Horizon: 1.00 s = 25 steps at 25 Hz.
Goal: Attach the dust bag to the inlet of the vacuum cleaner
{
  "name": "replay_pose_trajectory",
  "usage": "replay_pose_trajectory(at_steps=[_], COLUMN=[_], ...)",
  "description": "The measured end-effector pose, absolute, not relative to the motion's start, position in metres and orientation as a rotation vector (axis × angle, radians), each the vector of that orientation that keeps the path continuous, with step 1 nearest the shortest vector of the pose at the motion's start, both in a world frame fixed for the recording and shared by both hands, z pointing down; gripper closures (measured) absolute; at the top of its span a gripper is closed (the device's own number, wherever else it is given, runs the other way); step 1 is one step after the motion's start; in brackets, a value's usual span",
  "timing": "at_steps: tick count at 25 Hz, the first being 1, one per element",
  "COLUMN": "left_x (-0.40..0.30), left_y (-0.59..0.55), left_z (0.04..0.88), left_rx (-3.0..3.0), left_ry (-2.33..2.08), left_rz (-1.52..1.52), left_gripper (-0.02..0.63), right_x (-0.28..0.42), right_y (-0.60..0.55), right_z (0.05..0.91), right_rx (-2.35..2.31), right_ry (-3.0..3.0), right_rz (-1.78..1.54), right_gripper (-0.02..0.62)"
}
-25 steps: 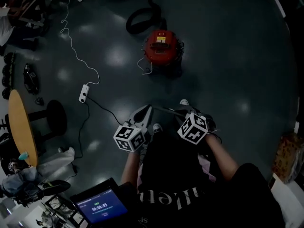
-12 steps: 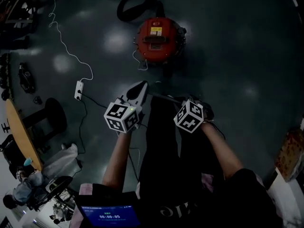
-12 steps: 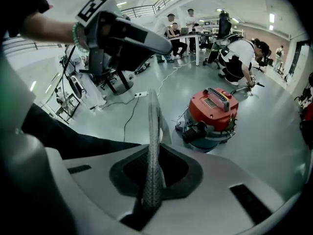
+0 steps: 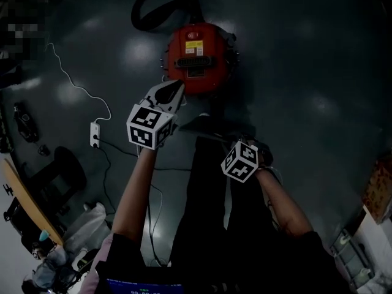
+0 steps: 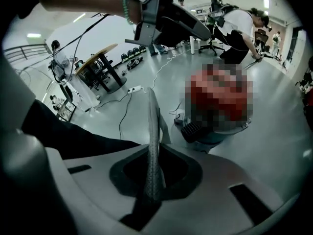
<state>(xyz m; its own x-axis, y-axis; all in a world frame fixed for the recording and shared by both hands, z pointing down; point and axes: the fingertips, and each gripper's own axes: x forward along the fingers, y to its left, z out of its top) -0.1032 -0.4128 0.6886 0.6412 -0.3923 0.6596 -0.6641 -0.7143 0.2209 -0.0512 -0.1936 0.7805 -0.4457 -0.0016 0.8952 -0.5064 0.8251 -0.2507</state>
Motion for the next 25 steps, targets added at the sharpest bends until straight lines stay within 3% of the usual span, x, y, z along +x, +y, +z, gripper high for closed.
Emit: replay_pose_trajectory(at_steps=[5,6,8,9,18,25], left_x=[-0.101,-0.099,-0.093,-0.091,-0.071,-0.069], left_y=[-0.452,-0.458,-0.467,-0.471,-0.474,-0.475], left_z=[0.717,0.723,0.737,0.745,0.807,0.816], left_rx=[2.562,2.584,2.626,2.644,2.658,2.618], left_ry=[-0.67,-0.621,-0.495,-0.424,-0.045,0.04], left_rz=[1.081,1.143,1.288,1.366,1.724,1.645], left_gripper=[0.595,0.568,0.449,0.434,0.423,0.423], right_x=[-0.06,-0.06,-0.059,-0.059,-0.044,-0.04], right_y=[-0.214,-0.218,-0.226,-0.23,-0.252,-0.282], right_z=[0.802,0.806,0.814,0.817,0.844,0.86], right_rx=[0.417,0.421,0.425,0.425,0.393,0.411], right_ry=[-1.939,-1.932,-1.918,-1.913,-1.851,-1.813], right_rz=[0.647,0.645,0.637,0.633,0.545,0.561], right_gripper=[0.554,0.554,0.554,0.554,0.554,0.545])
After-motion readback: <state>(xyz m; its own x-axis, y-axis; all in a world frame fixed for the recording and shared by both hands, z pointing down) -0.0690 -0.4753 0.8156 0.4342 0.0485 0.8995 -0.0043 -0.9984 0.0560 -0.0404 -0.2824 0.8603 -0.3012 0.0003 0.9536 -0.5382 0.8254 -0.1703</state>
